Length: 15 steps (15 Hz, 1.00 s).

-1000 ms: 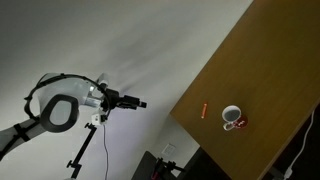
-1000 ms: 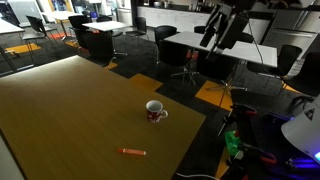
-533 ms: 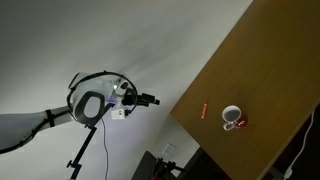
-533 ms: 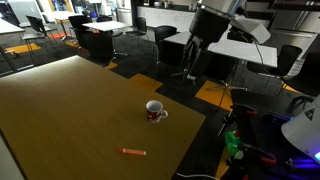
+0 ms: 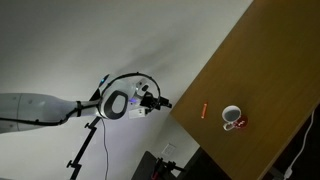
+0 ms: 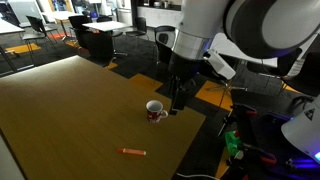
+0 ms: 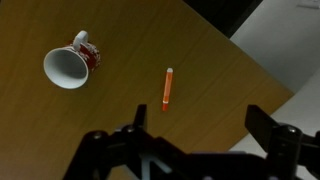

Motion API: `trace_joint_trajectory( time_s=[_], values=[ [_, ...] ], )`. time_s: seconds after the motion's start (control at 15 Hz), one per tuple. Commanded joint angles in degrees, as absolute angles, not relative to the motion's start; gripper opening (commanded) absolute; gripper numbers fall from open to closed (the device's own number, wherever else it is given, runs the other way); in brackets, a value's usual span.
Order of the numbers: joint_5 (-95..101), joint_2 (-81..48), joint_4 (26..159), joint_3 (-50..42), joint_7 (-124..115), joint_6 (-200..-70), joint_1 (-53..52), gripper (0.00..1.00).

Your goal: Pick up the marker and put it in the cup

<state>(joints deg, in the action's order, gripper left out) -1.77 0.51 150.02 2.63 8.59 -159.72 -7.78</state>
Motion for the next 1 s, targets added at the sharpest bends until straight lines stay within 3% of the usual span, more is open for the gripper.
trace_joint_trajectory(
  time_s=[0.0,0.4,0.93],
  values=[
    [-1.78,-0.71,149.28,3.68,8.66,-159.58,-6.80,1.00],
    [-1.25,-2.89,147.82,3.60,7.97,-160.11,-6.62,1.00],
    [-7.27,-16.59,140.16,6.11,11.60,-161.31,-2.95,1.00]
  ],
)
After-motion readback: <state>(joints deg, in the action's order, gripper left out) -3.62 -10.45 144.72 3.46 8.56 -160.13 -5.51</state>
